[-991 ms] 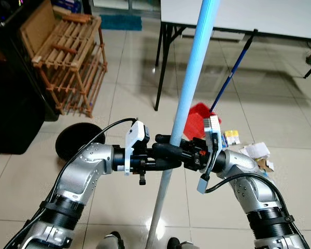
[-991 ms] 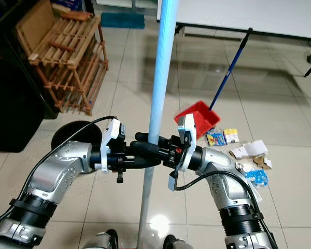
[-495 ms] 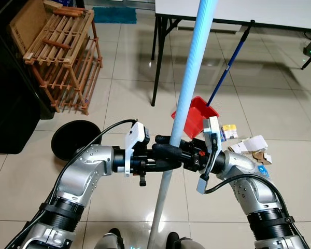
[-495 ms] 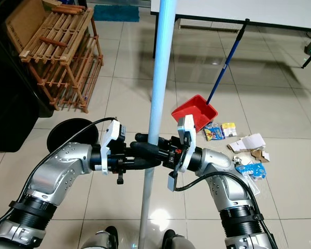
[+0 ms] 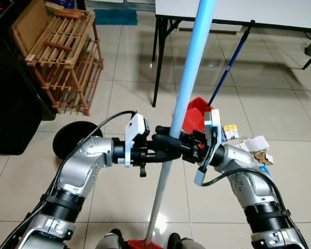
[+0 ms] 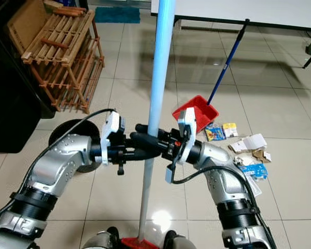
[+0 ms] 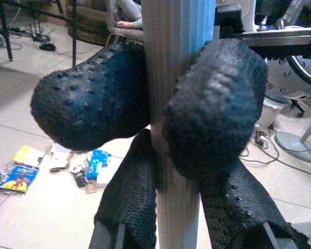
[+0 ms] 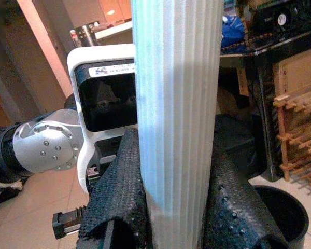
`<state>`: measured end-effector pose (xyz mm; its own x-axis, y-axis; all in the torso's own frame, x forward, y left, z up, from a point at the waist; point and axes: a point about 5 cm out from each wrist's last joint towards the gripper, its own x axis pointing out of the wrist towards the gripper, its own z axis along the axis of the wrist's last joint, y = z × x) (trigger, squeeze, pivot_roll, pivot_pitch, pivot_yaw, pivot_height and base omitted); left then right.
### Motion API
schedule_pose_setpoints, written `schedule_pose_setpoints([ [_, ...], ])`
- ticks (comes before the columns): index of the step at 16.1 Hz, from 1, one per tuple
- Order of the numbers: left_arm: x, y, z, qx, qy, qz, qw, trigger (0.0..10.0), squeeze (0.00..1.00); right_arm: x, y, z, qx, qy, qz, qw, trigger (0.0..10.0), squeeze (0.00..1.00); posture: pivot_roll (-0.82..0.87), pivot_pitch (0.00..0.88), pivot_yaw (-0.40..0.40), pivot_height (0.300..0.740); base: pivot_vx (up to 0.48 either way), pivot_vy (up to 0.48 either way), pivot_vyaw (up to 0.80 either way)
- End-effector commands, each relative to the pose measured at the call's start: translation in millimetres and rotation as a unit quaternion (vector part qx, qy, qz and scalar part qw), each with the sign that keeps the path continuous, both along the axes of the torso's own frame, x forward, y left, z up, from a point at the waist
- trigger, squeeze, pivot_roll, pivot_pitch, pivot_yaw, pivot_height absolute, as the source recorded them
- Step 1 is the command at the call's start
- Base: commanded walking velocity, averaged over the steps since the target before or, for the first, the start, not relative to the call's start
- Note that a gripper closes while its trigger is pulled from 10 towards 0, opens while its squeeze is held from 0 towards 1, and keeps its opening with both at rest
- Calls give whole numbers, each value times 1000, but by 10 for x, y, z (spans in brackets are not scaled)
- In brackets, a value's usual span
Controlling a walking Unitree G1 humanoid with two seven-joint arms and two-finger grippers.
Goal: Sweep floor
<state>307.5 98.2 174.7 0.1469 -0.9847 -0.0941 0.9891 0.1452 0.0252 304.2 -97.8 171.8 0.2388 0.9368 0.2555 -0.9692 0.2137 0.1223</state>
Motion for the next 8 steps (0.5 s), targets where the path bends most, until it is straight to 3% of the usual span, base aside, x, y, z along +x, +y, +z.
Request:
schedule_pose_setpoints([
  [1,-11,-64,48,0,-20,-14,1000,10000,0,19,-6,7,6,3,-7,1000,10000,0,54,164,-47,740,0,0,0],
  [4,-7,-64,48,-1,-23,-13,1000,10000,0,28,-8,5,6,3,-6,1000,10000,0,56,155,-48,740,0,0,0],
  [5,-4,-63,42,-1,-24,-13,1000,10000,0,33,-9,4,7,3,-5,1000,10000,1000,57,152,-48,740,0,0,0],
  [8,-3,-56,34,-1,-25,-13,1000,10000,0,39,-2,-2,9,3,-6,1000,10000,1000,58,140,-49,740,0,0,0],
])
